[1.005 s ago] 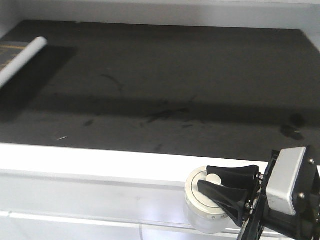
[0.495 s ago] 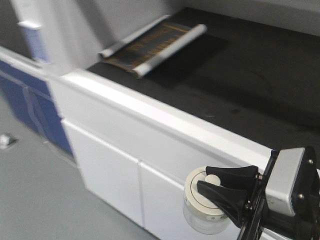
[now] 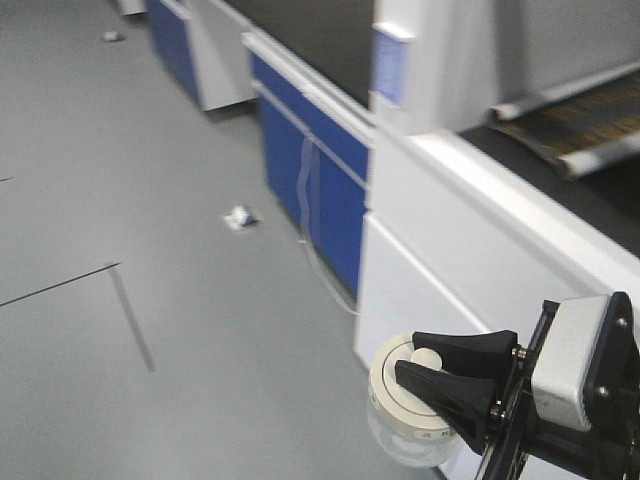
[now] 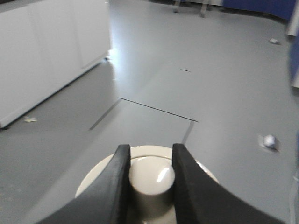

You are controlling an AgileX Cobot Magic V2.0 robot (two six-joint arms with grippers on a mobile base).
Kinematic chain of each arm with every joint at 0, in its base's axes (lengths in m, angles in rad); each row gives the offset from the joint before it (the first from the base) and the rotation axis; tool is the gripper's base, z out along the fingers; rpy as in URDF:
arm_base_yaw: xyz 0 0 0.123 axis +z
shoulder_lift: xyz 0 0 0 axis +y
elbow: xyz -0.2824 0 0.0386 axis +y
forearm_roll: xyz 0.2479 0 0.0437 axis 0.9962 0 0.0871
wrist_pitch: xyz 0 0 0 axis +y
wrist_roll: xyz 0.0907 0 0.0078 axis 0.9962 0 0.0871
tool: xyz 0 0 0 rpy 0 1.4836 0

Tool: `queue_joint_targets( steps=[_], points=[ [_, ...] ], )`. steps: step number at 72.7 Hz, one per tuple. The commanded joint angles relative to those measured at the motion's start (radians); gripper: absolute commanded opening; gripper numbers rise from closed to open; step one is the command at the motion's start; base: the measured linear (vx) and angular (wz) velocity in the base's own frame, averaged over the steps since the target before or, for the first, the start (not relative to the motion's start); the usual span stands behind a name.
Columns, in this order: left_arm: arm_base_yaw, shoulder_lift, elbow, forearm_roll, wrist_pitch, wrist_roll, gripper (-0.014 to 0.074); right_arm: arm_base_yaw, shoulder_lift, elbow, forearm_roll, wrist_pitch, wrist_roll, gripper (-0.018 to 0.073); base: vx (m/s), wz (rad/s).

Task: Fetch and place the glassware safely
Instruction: 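Drive the base away from the bench holding the jar in the right gripper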

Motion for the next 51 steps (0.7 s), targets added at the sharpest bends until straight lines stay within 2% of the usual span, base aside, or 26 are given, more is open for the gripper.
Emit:
queue_joint_targets(
  steps=[1,31,51],
  points=[
    [-0.008,0.01,-0.027,-0.004,-0.071,-0.004,-0.0007,-0.002,-0.012,-0.027,0.042,-0.048,-0.008,-0.0001,0.0,0.89],
    [-0.008,0.01,-0.027,-0.004,-0.071,-0.004,-0.0007,-0.002,-0.012,-0.027,0.042,-0.048,-0.008,-0.0001,0.01,0.93],
    [-0.008,0.01,-0.027,-0.004,-0.071,-0.004,-0.0007,-0.002,-0.012,-0.027,0.042,-0.048,-0.008,-0.0001,0.12,0.37]
  ],
)
